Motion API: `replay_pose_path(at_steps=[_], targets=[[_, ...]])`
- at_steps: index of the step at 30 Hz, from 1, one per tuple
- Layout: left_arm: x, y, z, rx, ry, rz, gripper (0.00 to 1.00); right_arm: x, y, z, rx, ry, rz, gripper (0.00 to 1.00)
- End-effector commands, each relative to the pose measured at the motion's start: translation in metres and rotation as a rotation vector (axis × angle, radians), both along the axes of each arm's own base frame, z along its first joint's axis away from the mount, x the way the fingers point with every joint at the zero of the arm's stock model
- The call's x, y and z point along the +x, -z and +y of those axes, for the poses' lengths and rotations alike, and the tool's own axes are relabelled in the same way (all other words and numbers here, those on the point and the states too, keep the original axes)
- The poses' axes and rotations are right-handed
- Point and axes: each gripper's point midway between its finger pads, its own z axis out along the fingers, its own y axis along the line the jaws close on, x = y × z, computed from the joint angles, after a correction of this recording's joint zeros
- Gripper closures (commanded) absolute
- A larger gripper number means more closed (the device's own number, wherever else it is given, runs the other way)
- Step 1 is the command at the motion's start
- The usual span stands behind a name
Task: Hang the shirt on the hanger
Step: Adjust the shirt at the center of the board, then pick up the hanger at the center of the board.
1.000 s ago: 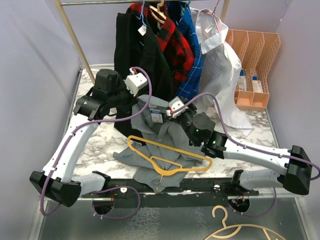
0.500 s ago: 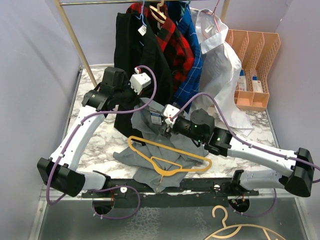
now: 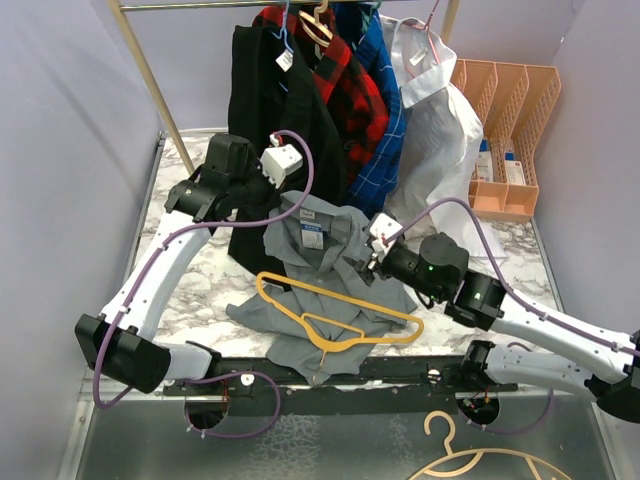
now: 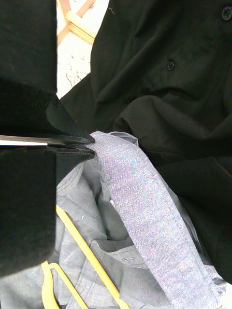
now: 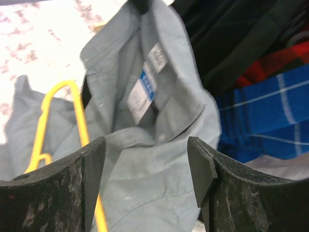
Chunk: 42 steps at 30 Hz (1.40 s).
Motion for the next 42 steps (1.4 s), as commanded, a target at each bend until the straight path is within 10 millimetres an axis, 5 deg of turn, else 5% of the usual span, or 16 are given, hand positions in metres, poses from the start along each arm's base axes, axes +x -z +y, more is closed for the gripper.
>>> replay_pose_path(at_steps=[1, 5, 8, 13, 14, 15, 16, 24, 28, 30, 32, 36, 39, 42], targets=[[0.003, 0.005, 0.000, 0.000, 0.007, -0.004, 1.00, -0.045, 0.038, -0.004, -0.083, -0.175, 0.176, 0.33], [0.005, 0.009, 0.002, 0.012, 0.004, -0.007, 1.00, -0.094, 0.089, -0.007, -0.271, -0.434, 0.309, 0.28], [0.009, 0.013, 0.003, 0.021, -0.009, -0.005, 0.78, -0.084, 0.102, -0.013, -0.337, -0.384, 0.298, 0.27], [0.014, 0.004, 0.003, 0.015, -0.026, -0.032, 0.61, -0.074, 0.090, -0.003, -0.272, -0.376, 0.212, 0.27], [0.016, 0.003, 0.004, 0.019, -0.030, -0.037, 0.48, -0.074, 0.091, -0.001, -0.269, -0.380, 0.209, 0.27], [0.018, 0.001, 0.004, 0.023, -0.035, -0.041, 0.20, -0.074, 0.093, 0.000, -0.272, -0.386, 0.209, 0.27], [0.020, -0.001, 0.005, 0.027, -0.037, -0.046, 0.03, -0.073, 0.096, 0.001, -0.279, -0.390, 0.211, 0.27], [0.011, -0.067, 0.024, 0.052, -0.085, -0.177, 0.01, -0.080, 0.104, 0.002, -0.310, -0.439, 0.226, 0.27], [-0.021, -0.107, 0.036, 0.059, -0.041, -0.273, 0.01, -0.102, 0.110, 0.001, -0.335, -0.562, 0.244, 0.27], [-0.046, -0.116, 0.034, 0.065, 0.059, -0.280, 0.01, -0.097, 0.110, -0.002, -0.358, -0.541, 0.232, 0.27], [-0.082, -0.114, 0.025, 0.066, 0.246, -0.267, 0.01, -0.082, 0.101, -0.005, -0.348, -0.459, 0.179, 0.28], [-0.146, -0.082, 0.016, 0.063, 0.548, -0.155, 0.01, -0.039, 0.034, -0.016, -0.139, -0.190, -0.022, 0.23], [-0.161, -0.054, 0.012, 0.057, 0.608, -0.048, 0.01, -0.015, -0.011, -0.029, -0.007, -0.010, -0.063, 0.21], [-0.181, -0.017, 0.000, 0.121, 0.704, 0.078, 0.01, 0.022, -0.032, -0.053, 0.042, 0.290, -0.015, 0.21]])
